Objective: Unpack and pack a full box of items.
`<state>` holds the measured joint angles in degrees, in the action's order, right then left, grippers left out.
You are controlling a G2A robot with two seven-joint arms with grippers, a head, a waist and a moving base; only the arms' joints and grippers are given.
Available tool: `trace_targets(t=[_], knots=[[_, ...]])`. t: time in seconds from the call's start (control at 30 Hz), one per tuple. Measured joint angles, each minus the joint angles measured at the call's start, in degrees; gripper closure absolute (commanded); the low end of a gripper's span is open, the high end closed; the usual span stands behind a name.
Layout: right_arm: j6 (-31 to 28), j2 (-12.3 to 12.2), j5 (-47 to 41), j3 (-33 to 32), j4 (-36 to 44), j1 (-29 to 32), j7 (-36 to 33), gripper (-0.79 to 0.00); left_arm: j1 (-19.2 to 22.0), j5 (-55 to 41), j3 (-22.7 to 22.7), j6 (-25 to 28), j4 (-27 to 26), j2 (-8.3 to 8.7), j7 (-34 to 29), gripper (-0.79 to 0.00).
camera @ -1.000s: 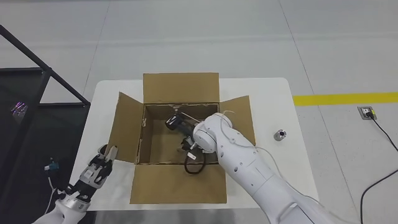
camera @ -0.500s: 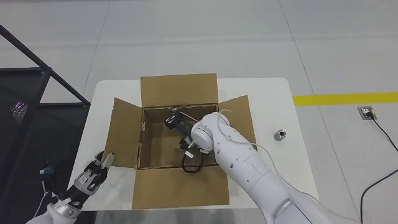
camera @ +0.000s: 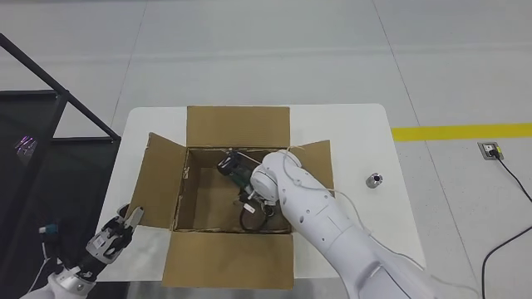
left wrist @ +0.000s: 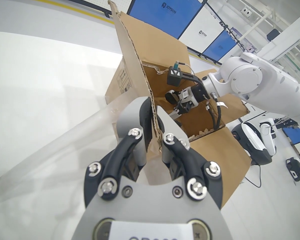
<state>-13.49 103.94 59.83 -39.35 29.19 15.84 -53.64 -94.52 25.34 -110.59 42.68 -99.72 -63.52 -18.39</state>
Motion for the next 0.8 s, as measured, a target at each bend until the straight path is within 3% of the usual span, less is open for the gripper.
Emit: trace_targets(t=[0.23, 0.3, 0.8], knots=[[1.96, 1.78, -0.64, 0.77, -4.73, -0.82, 1.36, -0.517, 0.17, 0.09, 0.47, 0.29, -0.02, 0.24, -0.49, 0.000], [1.76, 2.24, -0.79, 0.95, -5.91, -1.03, 1.79, -0.382, 0.20, 0.09, 0.53, 0.29, 0.02, 0.31, -0.46, 0.000], [3.08, 4.89, -0.75, 1.71, -12.05, -2.94, 2.60, -0.314, 0.04, -0.11, 1.41, 0.82, -0.40, 0.75, -0.80, 0.000]])
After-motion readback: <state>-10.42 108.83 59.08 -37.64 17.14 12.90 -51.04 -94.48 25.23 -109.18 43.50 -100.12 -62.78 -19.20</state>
